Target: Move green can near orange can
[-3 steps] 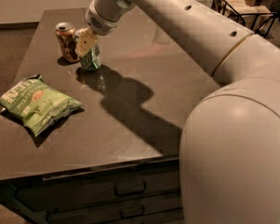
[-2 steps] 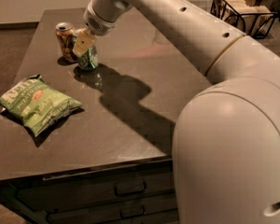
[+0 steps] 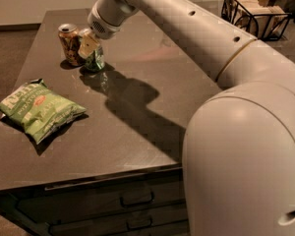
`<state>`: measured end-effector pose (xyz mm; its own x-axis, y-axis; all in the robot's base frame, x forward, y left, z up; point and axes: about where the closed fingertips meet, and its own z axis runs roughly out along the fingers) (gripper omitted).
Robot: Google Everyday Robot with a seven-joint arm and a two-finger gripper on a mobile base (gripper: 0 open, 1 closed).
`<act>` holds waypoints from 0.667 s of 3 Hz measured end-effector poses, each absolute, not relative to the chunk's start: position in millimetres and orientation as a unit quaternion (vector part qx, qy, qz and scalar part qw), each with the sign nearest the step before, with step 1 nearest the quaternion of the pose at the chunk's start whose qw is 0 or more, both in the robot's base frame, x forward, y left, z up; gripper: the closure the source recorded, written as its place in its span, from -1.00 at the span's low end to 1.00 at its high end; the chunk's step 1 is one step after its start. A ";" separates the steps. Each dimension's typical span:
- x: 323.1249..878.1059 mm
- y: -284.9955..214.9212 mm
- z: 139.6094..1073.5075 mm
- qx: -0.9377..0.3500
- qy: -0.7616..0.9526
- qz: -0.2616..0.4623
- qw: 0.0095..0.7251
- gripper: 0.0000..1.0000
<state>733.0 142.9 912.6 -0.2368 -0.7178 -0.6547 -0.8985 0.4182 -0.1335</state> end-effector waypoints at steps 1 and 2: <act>732.9 143.9 911.2 -0.522 0.774 0.137 0.330 -1.00; 732.9 144.0 911.1 -0.522 0.774 0.137 0.330 -1.00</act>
Offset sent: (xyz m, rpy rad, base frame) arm -0.0001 0.0010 -0.0014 -0.0007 0.0018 0.0015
